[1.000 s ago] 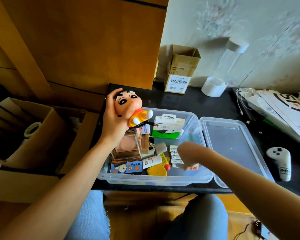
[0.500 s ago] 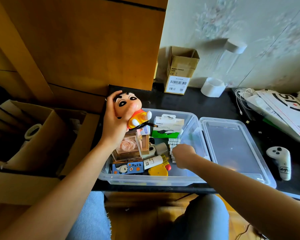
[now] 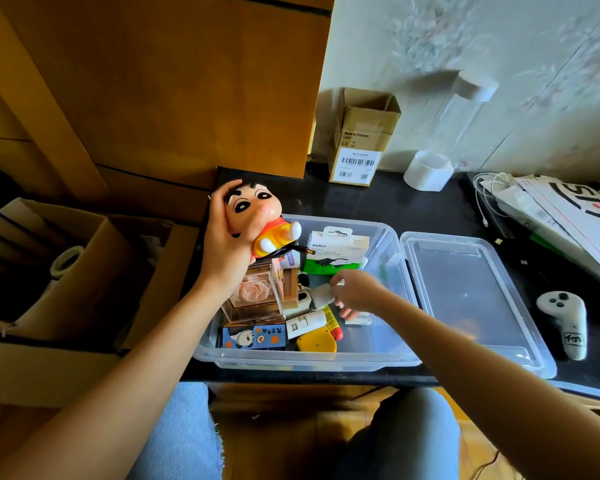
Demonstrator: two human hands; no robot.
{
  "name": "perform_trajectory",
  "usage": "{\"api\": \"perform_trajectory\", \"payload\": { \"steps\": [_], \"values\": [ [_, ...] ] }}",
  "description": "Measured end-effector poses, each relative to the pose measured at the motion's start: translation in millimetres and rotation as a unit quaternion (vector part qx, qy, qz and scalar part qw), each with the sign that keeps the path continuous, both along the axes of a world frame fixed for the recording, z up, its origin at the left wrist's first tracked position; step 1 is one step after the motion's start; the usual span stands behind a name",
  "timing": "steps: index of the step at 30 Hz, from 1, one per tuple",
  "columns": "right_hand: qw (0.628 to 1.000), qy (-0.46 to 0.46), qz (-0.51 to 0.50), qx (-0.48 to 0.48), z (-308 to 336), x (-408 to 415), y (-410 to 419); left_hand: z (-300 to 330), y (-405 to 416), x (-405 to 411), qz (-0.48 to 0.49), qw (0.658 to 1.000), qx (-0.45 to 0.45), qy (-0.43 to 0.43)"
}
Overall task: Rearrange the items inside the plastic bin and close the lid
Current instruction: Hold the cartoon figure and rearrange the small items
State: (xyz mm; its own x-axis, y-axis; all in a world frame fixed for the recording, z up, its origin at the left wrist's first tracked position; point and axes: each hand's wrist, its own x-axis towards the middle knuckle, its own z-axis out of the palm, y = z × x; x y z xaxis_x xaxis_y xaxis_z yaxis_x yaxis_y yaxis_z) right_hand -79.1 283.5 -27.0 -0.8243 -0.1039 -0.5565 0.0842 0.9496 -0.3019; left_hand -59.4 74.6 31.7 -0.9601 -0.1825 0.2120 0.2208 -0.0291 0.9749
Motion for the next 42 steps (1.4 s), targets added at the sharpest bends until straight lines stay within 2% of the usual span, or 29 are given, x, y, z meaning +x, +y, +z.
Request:
{"api": "perform_trajectory", "payload": {
  "steps": [2, 4, 9, 11, 16, 20, 22, 26, 30, 33, 37, 42],
  "values": [
    [0.998, 0.031, -0.033, -0.051, -4.4, -0.1, -5.0, -1.3, -0.7, -0.4, 0.0, 1.0, -0.001, -0.002],
    [0.996, 0.064, -0.029, -0.053, -6.3, -4.7, -6.3, -1.8, -1.0, -0.6, -0.002, 1.0, -0.003, -0.002],
    [0.992, 0.093, 0.03, 0.079, -3.5, -24.6, -15.6, -0.5, 0.2, -1.4, -0.005, 1.0, 0.0, -0.001],
    [0.989, 0.089, 0.054, 0.103, -4.9, -29.4, -25.9, -0.8, 0.4, -1.4, -0.005, 1.0, -0.001, 0.001],
    [0.988, -0.026, 0.094, 0.123, -3.2, -43.8, -52.1, 0.0, 0.9, -0.7, -0.004, 1.0, 0.0, 0.0],
    [0.984, -0.157, 0.042, 0.073, 0.9, -49.6, -46.4, -1.1, 1.1, -1.3, 0.001, 1.0, -0.004, 0.0],
    [0.981, -0.185, 0.025, 0.044, -2.4, -48.0, -41.2, -2.7, 0.2, -2.0, 0.001, 1.0, -0.005, 0.0],
    [0.986, -0.152, 0.071, 0.003, -6.0, -46.8, -32.8, -7.4, -0.9, -4.3, 0.0, 1.0, -0.01, 0.009],
    [0.98, 0.016, 0.186, 0.071, 3.8, -36.8, -23.8, -12.0, 0.7, -4.8, -0.007, 1.0, -0.021, 0.005],
    [0.982, 0.11, 0.146, 0.05, 23.6, -24.9, -6.2, -13.2, 0.1, -5.2, -0.011, 0.999, -0.033, 0.009],
    [0.97, 0.087, 0.183, 0.137, 43.8, 1.0, 20.0, -13.9, -0.2, -5.1, -0.013, 1.0, -0.021, 0.017],
    [0.95, 0.046, 0.214, 0.222, 22.4, 25.2, 15.2, -14.3, 0.8, -5.1, -0.017, 1.0, -0.012, 0.014]
  ]
}}
